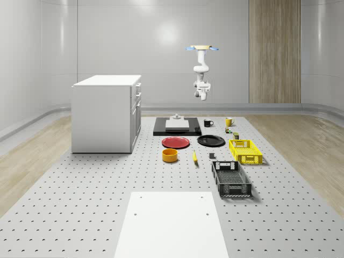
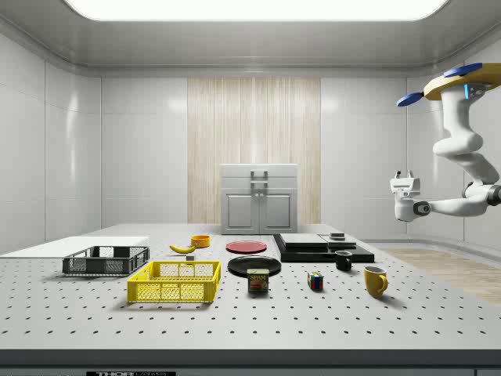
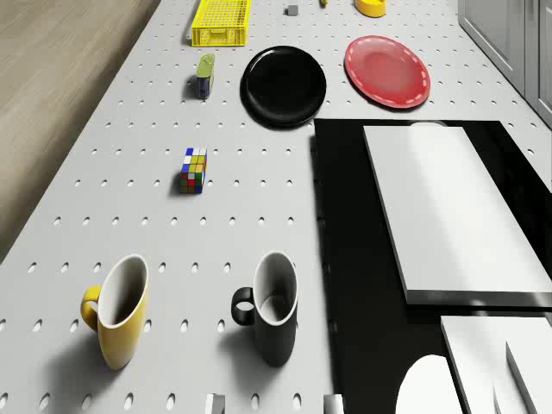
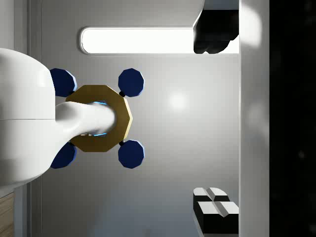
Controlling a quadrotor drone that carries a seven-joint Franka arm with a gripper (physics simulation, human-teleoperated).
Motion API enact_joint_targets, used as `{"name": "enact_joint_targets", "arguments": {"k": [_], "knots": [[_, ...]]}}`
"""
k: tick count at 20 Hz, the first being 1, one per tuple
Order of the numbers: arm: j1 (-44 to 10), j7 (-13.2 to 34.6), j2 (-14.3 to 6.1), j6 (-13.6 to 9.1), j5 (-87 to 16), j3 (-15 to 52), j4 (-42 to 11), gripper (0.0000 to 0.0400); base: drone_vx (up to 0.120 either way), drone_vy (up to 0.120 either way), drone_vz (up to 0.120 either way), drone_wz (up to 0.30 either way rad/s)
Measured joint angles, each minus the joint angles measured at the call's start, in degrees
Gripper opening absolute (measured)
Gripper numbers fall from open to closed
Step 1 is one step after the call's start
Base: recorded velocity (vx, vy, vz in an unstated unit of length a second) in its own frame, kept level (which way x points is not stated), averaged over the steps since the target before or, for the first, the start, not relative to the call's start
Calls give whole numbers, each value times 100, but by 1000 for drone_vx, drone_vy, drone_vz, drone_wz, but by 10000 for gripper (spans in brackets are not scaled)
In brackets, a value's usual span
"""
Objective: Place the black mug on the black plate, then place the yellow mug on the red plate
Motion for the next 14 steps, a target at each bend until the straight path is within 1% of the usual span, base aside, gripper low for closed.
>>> {"name": "enact_joint_targets", "arguments": {"k": [4, 9, 11, 14], "knots": [[-11, -7, 72, -395, 4, 6, 485, 400, 0, 0, 0, 0], [-21, -11, 269, -773, 8, 12, 1083, 400, 0, 0, 0, 0], [-24, -12, 340, -883, 9, 14, 1273, 400, 0, 100, 0, 0], [-28, -14, 418, -995, 11, 16, 1476, 400, 107, 120, 0, 0]]}}
